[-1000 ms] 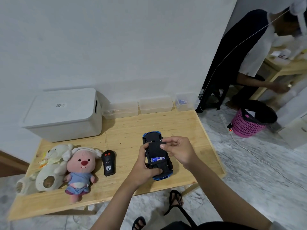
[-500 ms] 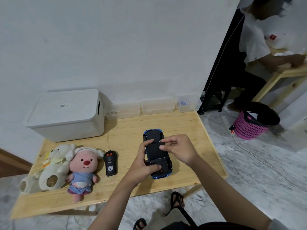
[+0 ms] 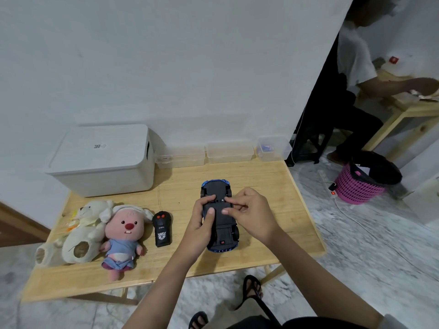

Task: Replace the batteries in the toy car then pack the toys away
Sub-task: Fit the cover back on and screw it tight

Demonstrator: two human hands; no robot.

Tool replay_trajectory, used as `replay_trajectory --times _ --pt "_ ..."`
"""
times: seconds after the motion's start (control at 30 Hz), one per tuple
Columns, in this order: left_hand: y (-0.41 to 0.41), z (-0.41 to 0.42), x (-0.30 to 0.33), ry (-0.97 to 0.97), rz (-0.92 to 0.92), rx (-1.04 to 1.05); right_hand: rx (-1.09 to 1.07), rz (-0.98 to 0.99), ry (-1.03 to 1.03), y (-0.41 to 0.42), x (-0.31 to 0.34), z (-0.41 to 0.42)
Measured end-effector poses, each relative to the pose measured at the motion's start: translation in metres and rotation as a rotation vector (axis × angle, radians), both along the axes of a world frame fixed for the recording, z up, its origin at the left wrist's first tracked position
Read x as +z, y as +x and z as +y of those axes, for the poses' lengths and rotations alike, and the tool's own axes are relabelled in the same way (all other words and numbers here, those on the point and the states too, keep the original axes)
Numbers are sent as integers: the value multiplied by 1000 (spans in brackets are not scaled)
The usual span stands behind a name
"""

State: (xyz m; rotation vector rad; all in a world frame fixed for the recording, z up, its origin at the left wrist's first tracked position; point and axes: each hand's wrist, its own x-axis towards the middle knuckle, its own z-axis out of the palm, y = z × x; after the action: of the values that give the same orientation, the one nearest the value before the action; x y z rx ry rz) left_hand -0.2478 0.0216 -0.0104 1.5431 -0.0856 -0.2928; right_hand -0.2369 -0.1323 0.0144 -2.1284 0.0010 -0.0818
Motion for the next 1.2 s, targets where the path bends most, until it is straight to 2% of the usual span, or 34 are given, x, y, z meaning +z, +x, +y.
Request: replay_trajectory --times 0.23,0.43,0.6,0.7,1.0,1.1,1.2 --pt "0 9 -2 48 -79 24 12 -156 -23 -7 -2 10" --pt "1 10 -1 79 -138 38 -65 -154 29 -5 -7 16" --pt "5 0 -6 91 -147 107 -26 -309 -130 -4 -18 17" --pt "11 -7 -13 90 -118 161 3 -330 -181 1 -28 8" --pt "51 -44 -18 126 -87 220 -44 -255 -22 34 -45 -31" --pt "65 -54 -24 127 -58 246 -153 -170 59 49 -54 -46" --pt "75 -61 -28 114 -32 285 -279 -71 -11 61 -75 -69"
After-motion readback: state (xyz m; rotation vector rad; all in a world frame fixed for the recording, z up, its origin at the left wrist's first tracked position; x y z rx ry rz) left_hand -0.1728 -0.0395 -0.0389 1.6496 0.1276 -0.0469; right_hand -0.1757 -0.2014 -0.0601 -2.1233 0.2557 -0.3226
